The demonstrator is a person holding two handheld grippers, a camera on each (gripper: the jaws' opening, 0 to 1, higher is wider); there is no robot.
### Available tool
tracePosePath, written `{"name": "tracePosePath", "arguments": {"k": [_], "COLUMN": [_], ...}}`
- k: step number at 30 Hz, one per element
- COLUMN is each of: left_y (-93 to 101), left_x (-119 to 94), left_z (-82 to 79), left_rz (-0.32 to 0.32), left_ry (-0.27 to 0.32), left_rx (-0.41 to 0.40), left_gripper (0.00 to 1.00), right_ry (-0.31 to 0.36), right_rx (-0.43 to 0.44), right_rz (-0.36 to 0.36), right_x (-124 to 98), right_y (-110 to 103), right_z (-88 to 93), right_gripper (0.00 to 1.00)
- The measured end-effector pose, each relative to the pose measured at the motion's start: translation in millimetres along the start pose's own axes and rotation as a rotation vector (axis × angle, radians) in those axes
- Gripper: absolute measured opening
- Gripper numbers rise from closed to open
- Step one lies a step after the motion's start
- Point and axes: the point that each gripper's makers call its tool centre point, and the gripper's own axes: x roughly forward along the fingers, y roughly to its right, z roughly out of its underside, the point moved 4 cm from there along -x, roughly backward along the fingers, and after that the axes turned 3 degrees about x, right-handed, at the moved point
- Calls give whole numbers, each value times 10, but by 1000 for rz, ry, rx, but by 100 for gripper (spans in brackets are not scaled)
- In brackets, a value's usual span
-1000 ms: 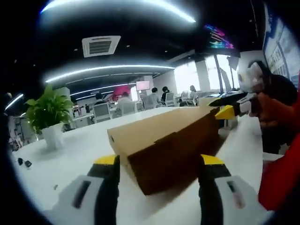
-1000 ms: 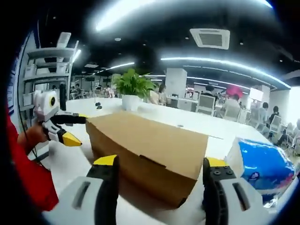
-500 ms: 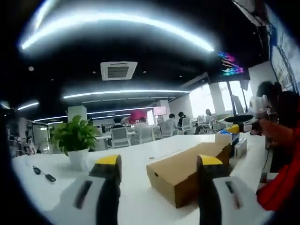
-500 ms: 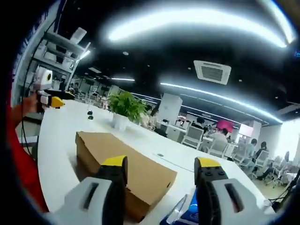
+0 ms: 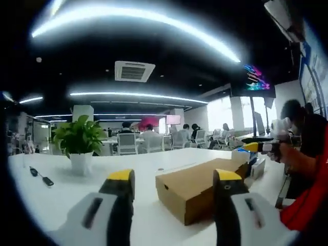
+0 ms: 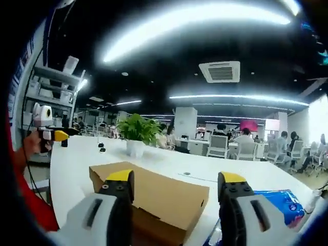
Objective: Operate the shoe box by opening the lid, removing the specified soft item, and placing it in the target area until the item is outside and the box remains undamaged.
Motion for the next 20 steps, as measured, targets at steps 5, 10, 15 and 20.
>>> {"name": "tracePosePath", "arguments": {"k": [5, 10, 15, 20], "left_y": [140, 173, 145, 140], "left_x": [93, 169, 161, 143], "left_z": [74, 189, 211, 222], "left_rz": [51, 60, 48, 4], "left_ry": [10, -36, -42, -26], "left_rx": [-10, 26, 27, 44], "left_gripper": [61, 66, 67, 70], "right_ry": [-74, -104, -51, -34], "right_rx": [-139, -158, -65, -47], "right_rz": [57, 48, 22, 24], "right_x": [-19, -48, -101, -120], "right_y": [18, -54, -130, -129], "right_z": [120, 218, 139, 138], "right_gripper": [52, 46, 52, 56]}}
